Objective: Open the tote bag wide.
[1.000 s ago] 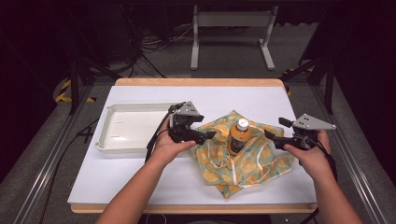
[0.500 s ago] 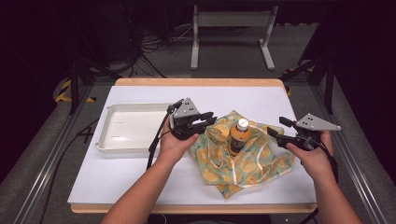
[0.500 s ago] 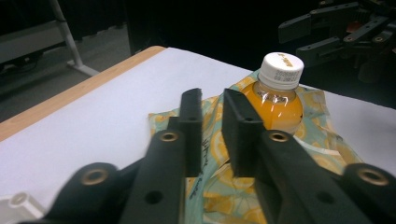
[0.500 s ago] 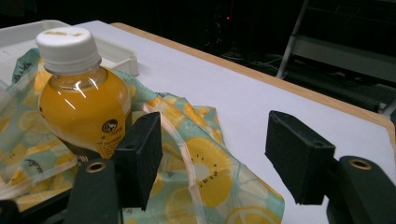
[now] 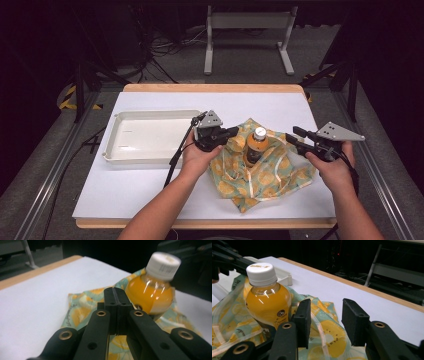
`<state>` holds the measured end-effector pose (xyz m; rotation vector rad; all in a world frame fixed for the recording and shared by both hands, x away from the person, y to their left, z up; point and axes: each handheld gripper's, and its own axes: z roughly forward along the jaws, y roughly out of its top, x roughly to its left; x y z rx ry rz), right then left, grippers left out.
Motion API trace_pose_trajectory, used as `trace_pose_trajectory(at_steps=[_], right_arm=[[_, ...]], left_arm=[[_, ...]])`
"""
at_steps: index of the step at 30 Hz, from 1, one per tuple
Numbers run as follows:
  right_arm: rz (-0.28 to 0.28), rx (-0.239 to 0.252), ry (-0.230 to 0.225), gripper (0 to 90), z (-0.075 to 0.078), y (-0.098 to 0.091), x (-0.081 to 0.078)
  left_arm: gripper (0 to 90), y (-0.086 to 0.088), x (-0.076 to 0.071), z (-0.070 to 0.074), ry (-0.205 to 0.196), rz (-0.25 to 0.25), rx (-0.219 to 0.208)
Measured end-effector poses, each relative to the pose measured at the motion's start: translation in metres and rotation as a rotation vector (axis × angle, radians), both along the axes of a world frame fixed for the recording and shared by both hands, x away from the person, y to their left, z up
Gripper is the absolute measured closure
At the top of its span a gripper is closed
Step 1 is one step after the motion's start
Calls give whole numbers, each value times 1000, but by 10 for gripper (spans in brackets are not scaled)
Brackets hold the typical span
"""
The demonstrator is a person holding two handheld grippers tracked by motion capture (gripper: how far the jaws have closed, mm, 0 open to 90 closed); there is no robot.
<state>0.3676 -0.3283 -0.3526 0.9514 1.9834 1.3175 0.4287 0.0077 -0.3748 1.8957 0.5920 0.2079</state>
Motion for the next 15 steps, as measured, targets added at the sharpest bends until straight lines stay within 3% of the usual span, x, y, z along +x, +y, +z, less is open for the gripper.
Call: trace_pose_trajectory(at_steps=[5,8,15], right_arm=[[8,12,12,603,-4,0,1],[9,17,17,603,-5,1,1],[17,31,30,624,-6,3,3]], left_arm=[[893,0,2,-13,39,3,50],[895,0,2,-20,59,4,52],[882,-6,0,-39,74,15,118]])
